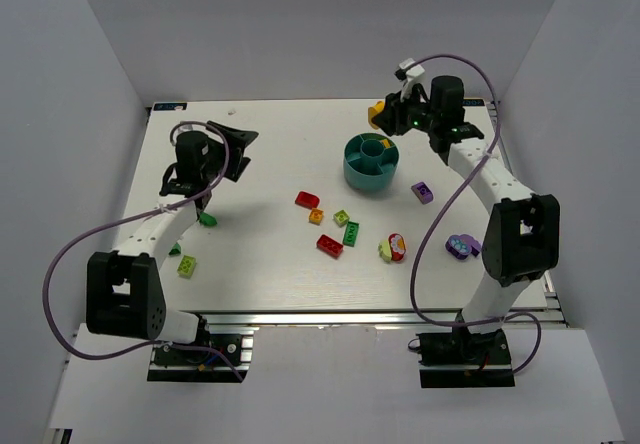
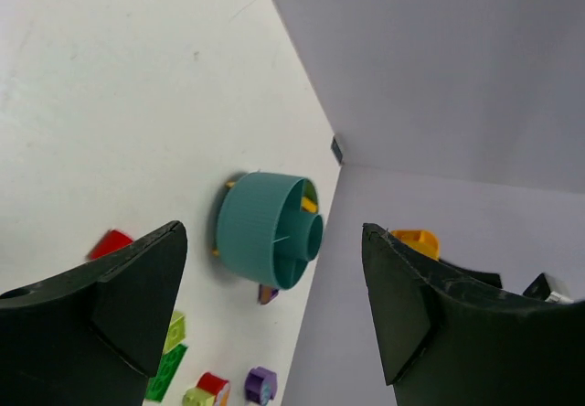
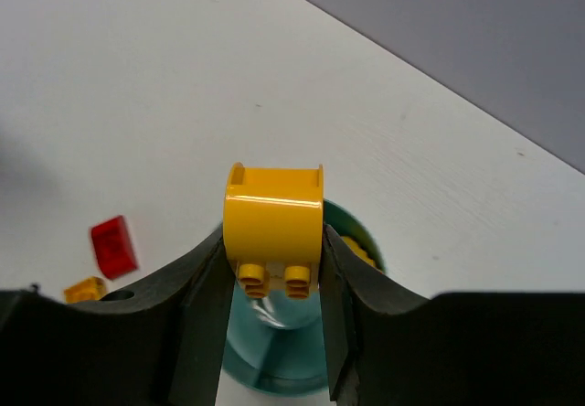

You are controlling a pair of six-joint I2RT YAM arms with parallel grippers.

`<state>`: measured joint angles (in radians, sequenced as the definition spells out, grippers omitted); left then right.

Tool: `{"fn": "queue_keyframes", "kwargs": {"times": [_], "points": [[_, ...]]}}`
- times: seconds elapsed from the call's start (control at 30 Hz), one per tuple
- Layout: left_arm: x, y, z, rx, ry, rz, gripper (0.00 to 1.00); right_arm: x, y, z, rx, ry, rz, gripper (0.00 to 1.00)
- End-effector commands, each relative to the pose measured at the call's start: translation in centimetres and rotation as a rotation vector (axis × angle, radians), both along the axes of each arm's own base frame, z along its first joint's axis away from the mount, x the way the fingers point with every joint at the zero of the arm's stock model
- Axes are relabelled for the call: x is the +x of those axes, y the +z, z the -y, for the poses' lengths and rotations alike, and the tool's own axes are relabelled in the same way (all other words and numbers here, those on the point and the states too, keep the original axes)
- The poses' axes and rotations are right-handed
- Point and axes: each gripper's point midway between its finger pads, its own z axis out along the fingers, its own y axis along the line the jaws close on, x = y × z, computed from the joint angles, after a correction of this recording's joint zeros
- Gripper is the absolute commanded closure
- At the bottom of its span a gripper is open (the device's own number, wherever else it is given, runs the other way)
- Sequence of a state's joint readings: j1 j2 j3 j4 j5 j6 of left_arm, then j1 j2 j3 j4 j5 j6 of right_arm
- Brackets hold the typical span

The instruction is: Sort the legos into containers by color

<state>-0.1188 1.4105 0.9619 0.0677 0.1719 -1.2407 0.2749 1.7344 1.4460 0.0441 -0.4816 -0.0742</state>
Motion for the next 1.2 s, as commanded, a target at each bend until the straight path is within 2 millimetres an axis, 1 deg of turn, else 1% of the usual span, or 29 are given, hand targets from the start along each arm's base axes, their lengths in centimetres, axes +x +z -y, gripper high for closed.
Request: {"fn": "queue_keyframes", "kwargs": {"times": [0.0, 0.03, 0.07, 0.13, 0.17, 0.23, 0.27, 0.37, 0.47, 0.6, 0.63, 0.8, 0.9, 1.03, 1.13, 1.17], "points": [[-2.0, -2.6, 0.3, 0.025, -0.036, -0.043, 0.14, 1.8, -1.2, 1.8, -0.129, 0.051, 0.091, 1.0], [-2.1, -2.8, 0.3, 0.016, -0.036, -0.048, 0.14, 2.2, -1.4, 2.2, -0.142, 0.05, 0.082, 1.0], [-2.2, -2.9, 0.3, 0.014, -0.036, -0.042, 0.14, 2.7, -2.5, 2.1, -0.159, 0.07, 0.08, 1.0], [-2.6, -3.4, 0.3, 0.015, -0.038, -0.049, 0.14, 3.6, -2.9, 2.3, -0.167, 0.071, 0.081, 1.0], [-2.7, -3.5, 0.3, 0.018, -0.04, -0.051, 0.14, 4.2, -3.4, 2.3, -0.175, 0.077, 0.079, 1.0], [-2.8, -3.7, 0.3, 0.031, -0.046, -0.055, 0.14, 4.9, -3.9, 2.2, -0.183, 0.079, 0.082, 1.0], [-2.8, -3.7, 0.3, 0.032, -0.047, -0.058, 0.14, 5.6, -4.2, 2.2, -0.188, 0.073, 0.09, 1.0], [-3.0, -4.0, 0.3, 0.034, -0.049, -0.062, 0.14, 6.9, -4.6, 2.4, -0.198, 0.061, 0.101, 1.0], [-3.3, -4.4, 0.3, 0.032, -0.051, -0.067, 0.14, 7.7, -5.1, 2.5, -0.209, 0.061, 0.11, 1.0], [-3.4, -4.6, 0.3, 0.031, -0.054, -0.072, 0.14, 7.6, -5.9, 2.4, -0.222, 0.083, 0.108, 1.0], [-3.4, -4.7, 0.4, 0.031, -0.055, -0.073, 0.14, 7.5, -6.0, 2.3, -0.221, 0.097, 0.106, 0.98], [-3.4, -5.2, 0.5, 0.028, -0.064, -0.081, 0.14, 6.3, -7.7, 1.9, -0.226, 0.152, 0.067, 0.87], [-3.3, -5.4, 0.6, 0.026, -0.068, -0.086, 0.14, 6.1, -8.5, 1.8, -0.227, 0.168, 0.047, 0.83], [-3.2, -5.4, 0.7, 0.026, -0.073, -0.085, 0.14, 6.1, -9.0, 1.7, -0.228, 0.176, 0.04, 0.77], [-3.3, -5.5, 0.7, 0.029, -0.074, -0.089, 0.14, 6.3, -9.4, 1.7, -0.231, 0.178, 0.03, 0.68], [-3.3, -5.5, 0.6, 0.03, -0.073, -0.089, 0.14, 6.3, -9.5, 1.7, -0.231, 0.179, 0.027, 0.63]]}}
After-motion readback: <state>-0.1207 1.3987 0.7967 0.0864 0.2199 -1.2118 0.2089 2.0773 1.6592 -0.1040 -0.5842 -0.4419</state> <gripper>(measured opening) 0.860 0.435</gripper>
